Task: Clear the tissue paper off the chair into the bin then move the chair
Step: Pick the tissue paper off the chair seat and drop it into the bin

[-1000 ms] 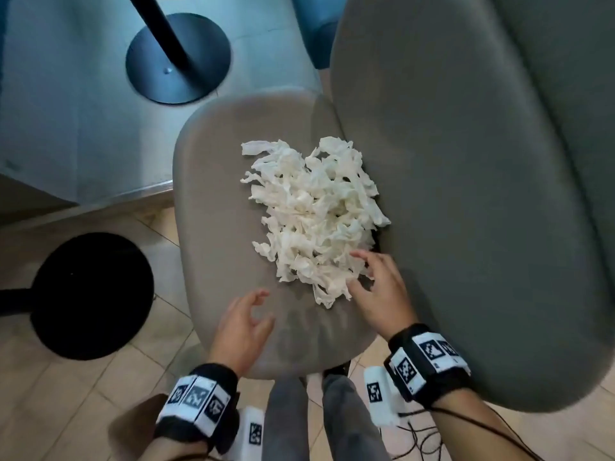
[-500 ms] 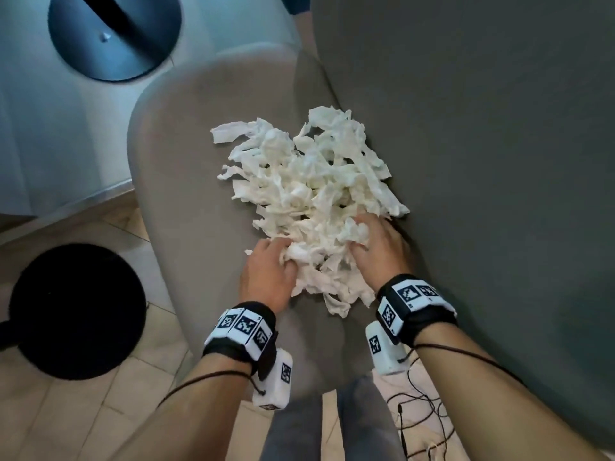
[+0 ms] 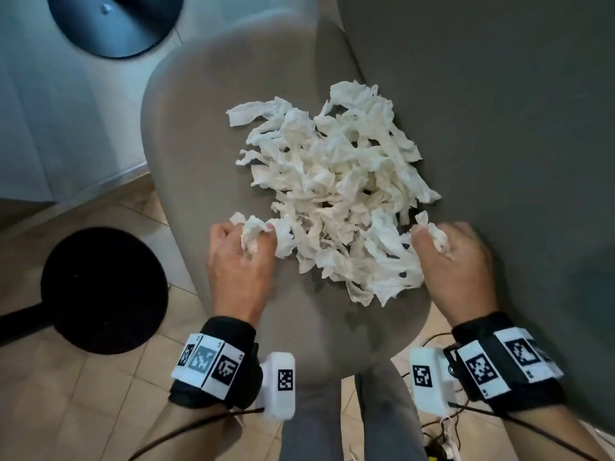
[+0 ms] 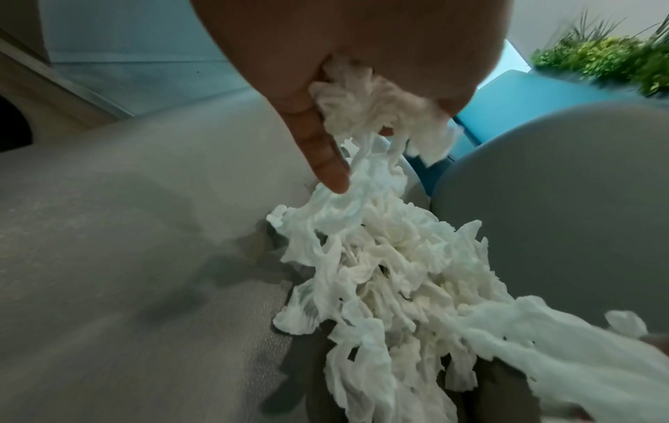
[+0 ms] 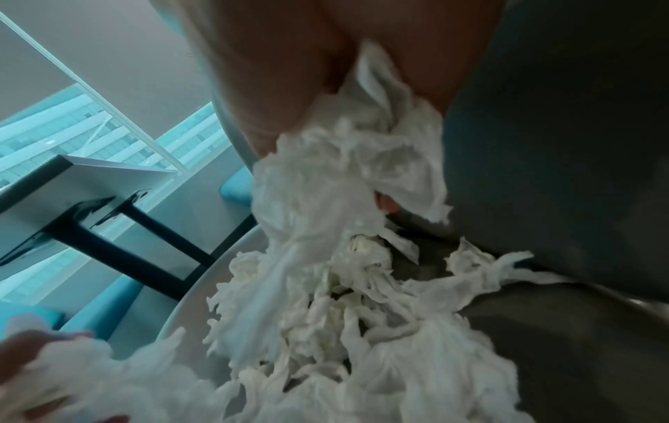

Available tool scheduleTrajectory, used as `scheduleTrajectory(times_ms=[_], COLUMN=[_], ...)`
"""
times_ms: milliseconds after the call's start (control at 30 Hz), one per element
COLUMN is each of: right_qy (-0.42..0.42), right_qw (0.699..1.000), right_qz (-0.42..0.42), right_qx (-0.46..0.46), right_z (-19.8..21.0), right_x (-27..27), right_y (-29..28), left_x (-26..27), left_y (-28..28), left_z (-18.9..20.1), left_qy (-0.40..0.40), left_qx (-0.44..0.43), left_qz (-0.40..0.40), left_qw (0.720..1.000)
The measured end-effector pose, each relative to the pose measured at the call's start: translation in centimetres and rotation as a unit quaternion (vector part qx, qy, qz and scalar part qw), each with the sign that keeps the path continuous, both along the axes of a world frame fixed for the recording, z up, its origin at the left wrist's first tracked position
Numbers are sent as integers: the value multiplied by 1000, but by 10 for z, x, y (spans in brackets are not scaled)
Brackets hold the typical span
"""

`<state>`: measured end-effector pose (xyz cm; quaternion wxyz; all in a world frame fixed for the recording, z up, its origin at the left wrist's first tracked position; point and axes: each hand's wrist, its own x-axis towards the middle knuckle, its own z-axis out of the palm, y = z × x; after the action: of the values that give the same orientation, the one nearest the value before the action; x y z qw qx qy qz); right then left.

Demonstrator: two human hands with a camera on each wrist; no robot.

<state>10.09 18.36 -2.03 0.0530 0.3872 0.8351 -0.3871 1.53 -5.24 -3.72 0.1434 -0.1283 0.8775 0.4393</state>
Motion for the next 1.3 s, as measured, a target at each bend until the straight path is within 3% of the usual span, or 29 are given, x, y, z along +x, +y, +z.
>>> scheduleTrajectory(times_ms=[100, 200, 267, 333, 400, 533, 633, 800, 900, 1133, 1300], right_qy=[-34, -80, -94, -122, -162, -202, -205, -99, -89, -85, -40], right_qw=[999, 994, 992, 986, 976, 962, 959, 989, 993, 993, 992], right_qz=[-10, -10, 18, 73, 126, 183, 195, 84, 45, 66, 28], right_qx=[-31, -68, -82, -83, -73, -8, -1, -67, -57, -49, -116], right_z=[-1, -11, -25, -44, -61, -77, -73, -55, -42, -41, -35], right_x=[10, 19, 25, 30, 34, 31, 26, 27, 29, 31, 27], right_y=[-7, -13, -18, -22, -25, -22, -16, -4, 2, -4, -18], left_x=[7, 20, 32, 43, 50, 55, 61, 69, 68, 55, 53], left_y=[8, 19, 30, 42, 51, 55, 48, 19, 3, -4, -3], left_z=[0, -9, -18, -32, -42, -49, -40, -14, -3, -3, -4], left_qy=[10, -68, -138, -154, -156, -136, -97, -43, -7, -49, -73], left_qx=[-61, -53, -64, -101, -145, -181, -151, -141, -122, -130, -108], left_qz=[-68, -176, -281, -366, -395, -329, -287, -227, -175, -81, -58], left_qw=[996, 981, 948, 912, 894, 917, 941, 963, 977, 987, 990])
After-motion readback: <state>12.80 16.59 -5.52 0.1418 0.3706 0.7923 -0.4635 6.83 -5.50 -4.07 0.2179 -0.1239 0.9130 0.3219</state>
